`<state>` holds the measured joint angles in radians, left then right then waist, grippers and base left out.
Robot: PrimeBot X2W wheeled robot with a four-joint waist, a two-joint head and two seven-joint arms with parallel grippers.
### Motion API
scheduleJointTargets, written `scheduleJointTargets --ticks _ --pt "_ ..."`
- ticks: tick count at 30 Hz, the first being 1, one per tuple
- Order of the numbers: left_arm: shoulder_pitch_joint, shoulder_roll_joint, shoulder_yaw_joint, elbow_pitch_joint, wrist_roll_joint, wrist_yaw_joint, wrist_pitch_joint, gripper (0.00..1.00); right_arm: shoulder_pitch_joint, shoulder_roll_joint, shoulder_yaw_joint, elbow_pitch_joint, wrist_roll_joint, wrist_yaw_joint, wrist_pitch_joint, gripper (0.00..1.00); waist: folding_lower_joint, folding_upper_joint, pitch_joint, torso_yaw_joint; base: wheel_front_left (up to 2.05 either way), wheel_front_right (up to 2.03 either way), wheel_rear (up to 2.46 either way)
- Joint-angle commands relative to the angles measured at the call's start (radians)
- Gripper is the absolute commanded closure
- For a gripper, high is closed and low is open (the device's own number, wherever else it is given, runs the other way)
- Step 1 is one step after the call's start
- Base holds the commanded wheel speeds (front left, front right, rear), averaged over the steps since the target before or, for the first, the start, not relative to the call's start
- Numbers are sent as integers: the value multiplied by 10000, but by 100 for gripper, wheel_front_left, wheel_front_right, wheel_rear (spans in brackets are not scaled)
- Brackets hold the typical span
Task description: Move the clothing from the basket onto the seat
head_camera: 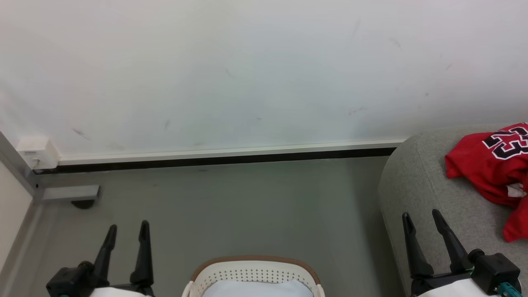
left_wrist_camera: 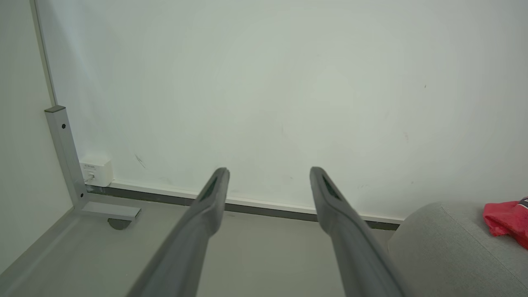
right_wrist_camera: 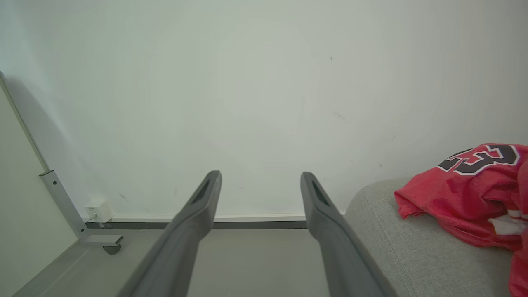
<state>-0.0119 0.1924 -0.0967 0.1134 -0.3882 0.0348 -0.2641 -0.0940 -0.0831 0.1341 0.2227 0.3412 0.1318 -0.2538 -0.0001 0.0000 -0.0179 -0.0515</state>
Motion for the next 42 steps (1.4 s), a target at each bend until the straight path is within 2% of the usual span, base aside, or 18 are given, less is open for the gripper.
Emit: scheduleJointTargets --ticks 1,6,7,10,25,42 --pt "130 -56 97 34 134 -82 -3 0 -41 25 22 18 -44 -23 -31 0 1 0 -6 -7 0 0 0" --pt "175 -232 339 172 321 -298 -3 0 -9 19 68 20 -12 -23 -27 0 1 0 -34 -17 0 0 0" --pt "24 -260 293 185 163 -291 5 100 23 11 75 42 18 0 -17 100 1 0 -32 -18 0 0 0" --pt "67 -331 274 393 21 -304 62 100 177 21 89 179 168 2 16 100 1 0 -30 -16 0 0 0" --pt "-161 -544 653 570 -2431 -575 814 100 92 29 -365 177 2746 -1 699 100 1 0 -1 48 0 0 0" --pt "-368 -742 993 735 -4724 -832 1504 100 8 52 -809 170 5125 -4 1350 100 1 0 32 121 0 0 0"
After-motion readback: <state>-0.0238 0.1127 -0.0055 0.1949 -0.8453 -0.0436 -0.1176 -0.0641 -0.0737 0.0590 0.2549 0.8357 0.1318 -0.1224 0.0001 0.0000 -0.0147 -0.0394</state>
